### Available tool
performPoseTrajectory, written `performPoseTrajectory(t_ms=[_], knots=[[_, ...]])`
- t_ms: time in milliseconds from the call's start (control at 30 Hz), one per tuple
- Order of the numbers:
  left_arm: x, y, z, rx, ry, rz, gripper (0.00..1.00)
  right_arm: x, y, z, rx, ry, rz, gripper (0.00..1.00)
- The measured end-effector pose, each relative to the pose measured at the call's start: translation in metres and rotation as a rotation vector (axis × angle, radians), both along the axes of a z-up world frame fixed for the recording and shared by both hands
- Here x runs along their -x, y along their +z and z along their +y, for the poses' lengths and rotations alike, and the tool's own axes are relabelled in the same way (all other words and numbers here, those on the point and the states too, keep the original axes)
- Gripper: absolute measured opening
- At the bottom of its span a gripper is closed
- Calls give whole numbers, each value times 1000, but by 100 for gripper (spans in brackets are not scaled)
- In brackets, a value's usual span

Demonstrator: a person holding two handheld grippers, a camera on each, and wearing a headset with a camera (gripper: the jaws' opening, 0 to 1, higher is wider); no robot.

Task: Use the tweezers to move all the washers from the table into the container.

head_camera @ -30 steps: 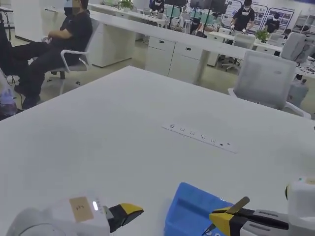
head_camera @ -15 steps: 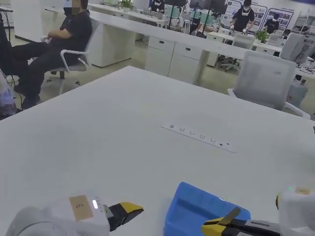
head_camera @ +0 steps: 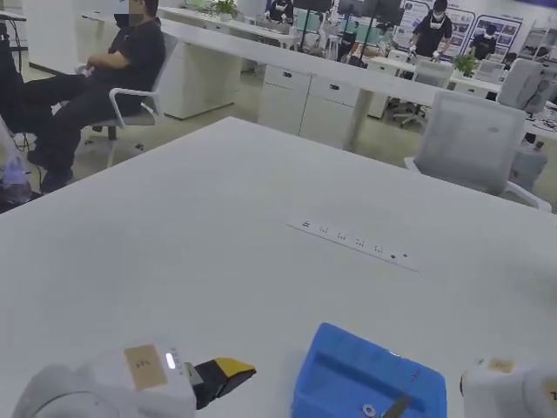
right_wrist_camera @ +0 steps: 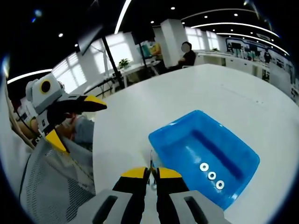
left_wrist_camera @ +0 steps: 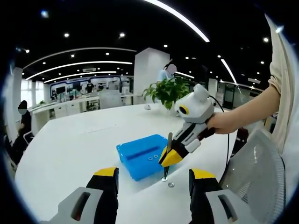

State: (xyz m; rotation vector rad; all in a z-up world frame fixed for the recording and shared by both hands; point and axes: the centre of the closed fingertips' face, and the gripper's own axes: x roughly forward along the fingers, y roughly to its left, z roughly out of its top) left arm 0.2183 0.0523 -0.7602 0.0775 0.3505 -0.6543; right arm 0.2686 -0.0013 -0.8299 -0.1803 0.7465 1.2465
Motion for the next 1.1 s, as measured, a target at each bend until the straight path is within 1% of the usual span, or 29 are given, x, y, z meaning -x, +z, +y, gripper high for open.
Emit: performPoseTrajectory(t_ms=[133, 367, 500, 533, 567, 600, 733, 767, 800, 867, 900, 933, 1000, 1100], knots=[[0, 0, 0, -1, 0, 1, 60, 2, -1, 1, 0, 4, 8, 4], [0, -1, 0, -3, -2, 2, 60, 2, -4, 1, 10, 9, 6, 4], [0, 0, 0, 0, -1, 3, 60, 6, -8, 2, 37, 38, -18, 4], [1, 0, 0, -1, -1, 3, 60, 6, -7, 3, 29, 40, -25, 4], [1, 0, 0, -1, -1, 3, 60, 8, -7, 3, 38, 48, -30, 4], [1, 0, 0, -1, 0, 3, 60, 8, -6, 4, 37, 51, -40, 4], [1, 0, 1, -2, -1, 4, 60, 13, -7, 5, 61, 92, -94, 4], [1, 0, 0, -2, -2, 3, 60, 14, -7, 6, 66, 108, -113, 4], [1, 0, 0, -3, -3, 3, 60, 16, -7, 6, 77, 132, -144, 4], [1, -1, 0, -4, -3, 4, 60, 19, -7, 6, 85, 155, -176, 3], [1, -1, 0, -4, -3, 3, 60, 20, -7, 7, 85, 159, -179, 3], [1, -1, 0, -4, -3, 4, 60, 20, -7, 6, 88, 165, -196, 3], [1, -1, 0, -4, -3, 3, 60, 19, -7, 5, 87, 156, -184, 3], [0, -1, 0, -5, -3, 3, 60, 17, -6, 4, 63, 115, -135, 3]])
